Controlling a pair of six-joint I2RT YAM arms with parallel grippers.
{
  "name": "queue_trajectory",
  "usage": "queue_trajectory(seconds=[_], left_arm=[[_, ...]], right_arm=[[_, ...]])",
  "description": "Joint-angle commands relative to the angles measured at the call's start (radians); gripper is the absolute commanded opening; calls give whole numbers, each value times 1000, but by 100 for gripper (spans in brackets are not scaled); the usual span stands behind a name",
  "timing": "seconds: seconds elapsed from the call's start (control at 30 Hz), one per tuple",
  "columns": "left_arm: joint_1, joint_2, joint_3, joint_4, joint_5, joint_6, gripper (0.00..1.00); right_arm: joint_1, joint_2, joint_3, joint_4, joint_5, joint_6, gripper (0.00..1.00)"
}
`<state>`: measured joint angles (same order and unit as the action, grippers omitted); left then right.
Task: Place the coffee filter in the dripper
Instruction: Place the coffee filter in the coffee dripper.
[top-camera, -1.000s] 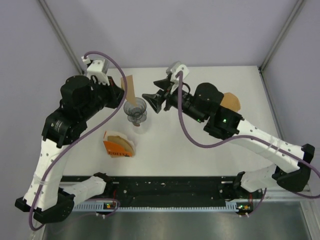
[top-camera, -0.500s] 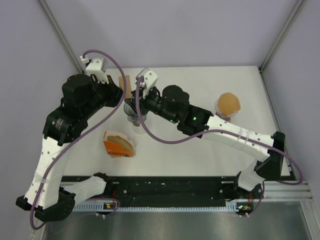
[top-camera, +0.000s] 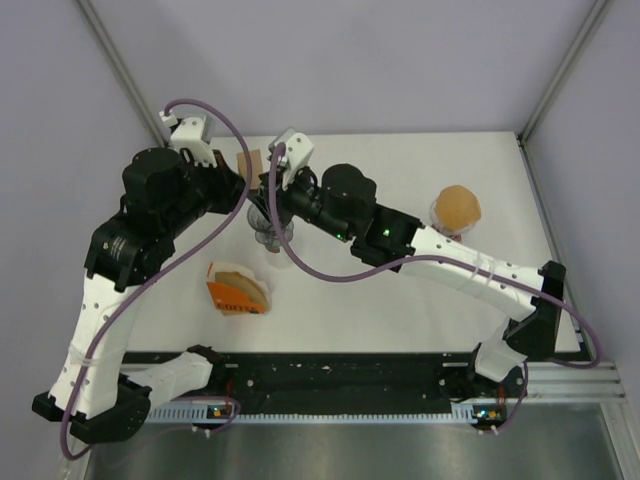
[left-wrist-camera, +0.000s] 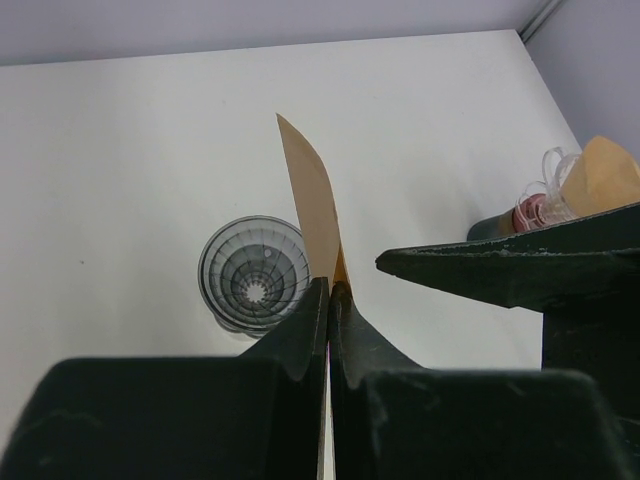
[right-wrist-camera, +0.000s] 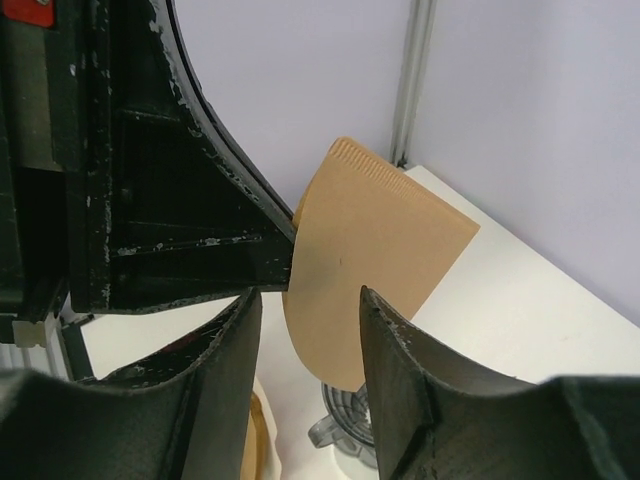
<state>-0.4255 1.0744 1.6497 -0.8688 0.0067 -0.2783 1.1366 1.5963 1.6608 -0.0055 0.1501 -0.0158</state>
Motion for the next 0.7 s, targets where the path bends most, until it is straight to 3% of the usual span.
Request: queue_trajectory(seconds=[0.0, 0.17, 0.27, 0.4, 0.67], left_arm=[[1, -5, 35, 40, 30, -1, 0], [1, -7, 36, 42, 41, 1, 0], [1, -8, 32, 45, 52, -1, 0], [1, -11, 25, 42, 46, 16, 0], [1, -19, 7, 42, -29, 100, 0]], right_arm=[[5, 20, 76, -22, 3, 4, 43], [3, 45, 106, -57, 22, -1, 41], [2, 56, 119, -68, 54, -1, 28], [-1, 60, 126, -74, 89, 0, 0], [-28, 24, 88, -59, 134, 0, 0]])
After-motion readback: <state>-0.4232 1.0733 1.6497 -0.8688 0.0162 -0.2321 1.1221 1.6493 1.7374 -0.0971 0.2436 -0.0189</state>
